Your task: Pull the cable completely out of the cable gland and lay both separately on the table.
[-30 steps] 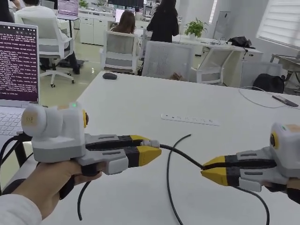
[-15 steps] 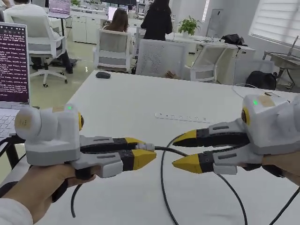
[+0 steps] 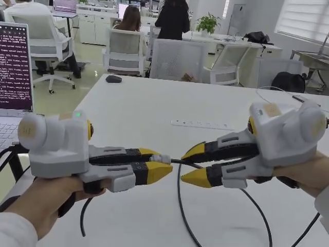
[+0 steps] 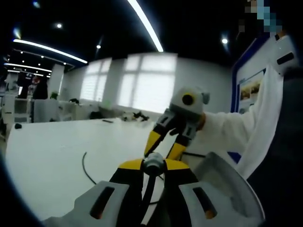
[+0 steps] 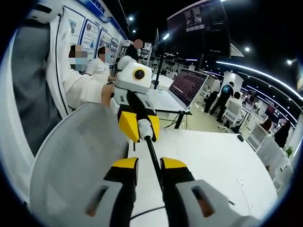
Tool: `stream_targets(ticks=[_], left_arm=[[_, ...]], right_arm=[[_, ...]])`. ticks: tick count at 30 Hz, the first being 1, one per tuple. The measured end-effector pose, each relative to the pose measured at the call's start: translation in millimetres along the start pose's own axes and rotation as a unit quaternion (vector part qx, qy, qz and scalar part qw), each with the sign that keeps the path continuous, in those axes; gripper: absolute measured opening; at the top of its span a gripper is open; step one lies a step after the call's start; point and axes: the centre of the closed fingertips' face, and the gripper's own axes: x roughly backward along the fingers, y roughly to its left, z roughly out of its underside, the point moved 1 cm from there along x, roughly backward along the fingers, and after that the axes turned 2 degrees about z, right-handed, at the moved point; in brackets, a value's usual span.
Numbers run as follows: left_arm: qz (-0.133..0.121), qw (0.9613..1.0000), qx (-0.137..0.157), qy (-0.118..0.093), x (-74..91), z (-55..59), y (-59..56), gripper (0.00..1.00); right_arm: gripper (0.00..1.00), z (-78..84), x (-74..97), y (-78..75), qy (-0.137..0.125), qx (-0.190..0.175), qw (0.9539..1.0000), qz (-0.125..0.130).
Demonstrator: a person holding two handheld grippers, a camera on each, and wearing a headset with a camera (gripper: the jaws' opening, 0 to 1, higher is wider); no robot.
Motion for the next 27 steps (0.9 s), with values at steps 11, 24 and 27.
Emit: stream_targets(ticks=[11,24,27], left_arm=[[-0.001,1.0000,0.000,-0.002,1.2,-1.3,0.9,0.17],[-0.005,0.9999,0.013,-0.010,3.5,-3.6,3.3,0.17],[-0.005,0.9998,0.013,-0.011,3.7,-4.0,3.2,0.17]], right_arm=[[0.06,-3.1,-5.1,-7.3,-0.020,0.002,0.9997,0.010],[0.06,14.8,10.6,-9.9,-0.031,-0.040,0.9984,0.025],[0.06,21.4,16.9,-10.5,-0.029,-0.051,0.9978,0.030]])
